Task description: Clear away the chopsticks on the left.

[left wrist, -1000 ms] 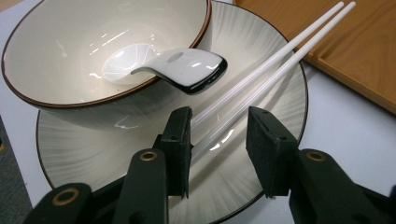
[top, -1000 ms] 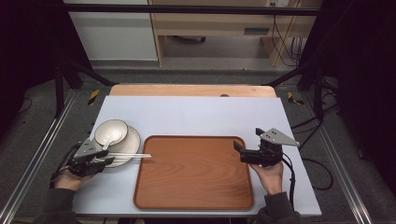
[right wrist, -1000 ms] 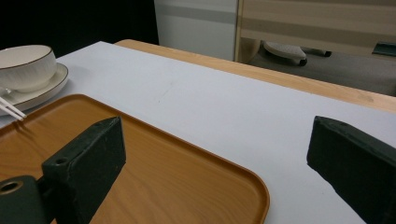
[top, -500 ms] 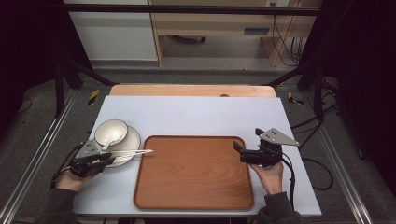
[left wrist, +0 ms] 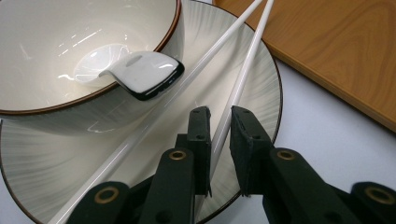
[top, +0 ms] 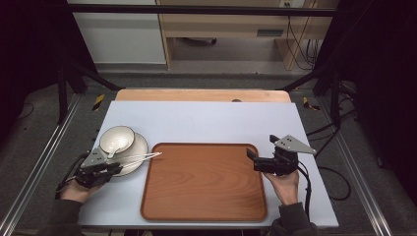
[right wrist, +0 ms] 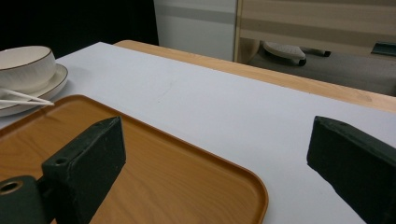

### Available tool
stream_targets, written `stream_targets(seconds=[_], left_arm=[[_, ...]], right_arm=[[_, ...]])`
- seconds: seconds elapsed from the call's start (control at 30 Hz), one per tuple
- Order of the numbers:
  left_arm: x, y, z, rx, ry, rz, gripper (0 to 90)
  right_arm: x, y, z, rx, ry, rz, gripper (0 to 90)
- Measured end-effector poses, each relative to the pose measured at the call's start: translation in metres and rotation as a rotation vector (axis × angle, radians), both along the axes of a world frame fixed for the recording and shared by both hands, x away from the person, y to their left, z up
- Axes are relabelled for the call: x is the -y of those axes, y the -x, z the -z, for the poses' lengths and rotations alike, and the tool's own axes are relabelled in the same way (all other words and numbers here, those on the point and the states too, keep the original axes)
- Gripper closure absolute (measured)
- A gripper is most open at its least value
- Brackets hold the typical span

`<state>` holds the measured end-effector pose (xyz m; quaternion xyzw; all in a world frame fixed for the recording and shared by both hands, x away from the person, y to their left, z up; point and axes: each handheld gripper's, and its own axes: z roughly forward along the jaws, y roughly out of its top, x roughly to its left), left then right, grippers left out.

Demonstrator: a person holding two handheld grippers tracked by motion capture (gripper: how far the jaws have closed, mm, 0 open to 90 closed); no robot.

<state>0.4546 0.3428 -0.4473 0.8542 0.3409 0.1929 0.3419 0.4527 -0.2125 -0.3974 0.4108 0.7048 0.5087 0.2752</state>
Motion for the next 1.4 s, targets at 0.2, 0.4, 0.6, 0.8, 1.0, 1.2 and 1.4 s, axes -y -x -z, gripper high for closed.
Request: stream_targets(seconds=[0.2, 0.4, 0.6, 0.8, 1.0, 1.2, 1.4], left_arm=[[0.004, 0.000, 0.000, -0.011, 0.014, -0.017, 80.6], [0.005, 0.001, 0.000, -0.020, 0.024, -0.037, 81.4], [0.007, 0.000, 0.000, -0.024, 0.027, -0.039, 78.4], [0.010, -0.003, 0.002, -0.028, 0.007, -0.038, 76.0], [0.012, -0.003, 0.001, -0.031, 0.001, -0.031, 82.2], [0.016, -0.002, 0.000, -0.036, -0.001, -0.017, 83.9], [0.018, -0.001, -0.001, -0.027, -0.001, -0.013, 84.2]], right_arm=[[0.000, 0.000, 0.000, -0.001, 0.004, 0.001, 4.7], [0.000, 0.000, 0.000, -0.002, 0.005, 0.001, 4.7], [0.000, 0.000, 0.000, -0.002, 0.005, 0.000, 4.7], [-0.001, 0.000, 0.000, -0.002, 0.006, -0.003, 4.7], [-0.001, 0.000, 0.001, -0.007, 0.005, -0.004, 4.7], [-0.001, 0.000, 0.000, -0.006, 0.005, -0.005, 4.7], [0.000, 0.000, 0.000, -0.004, 0.003, -0.002, 4.7]])
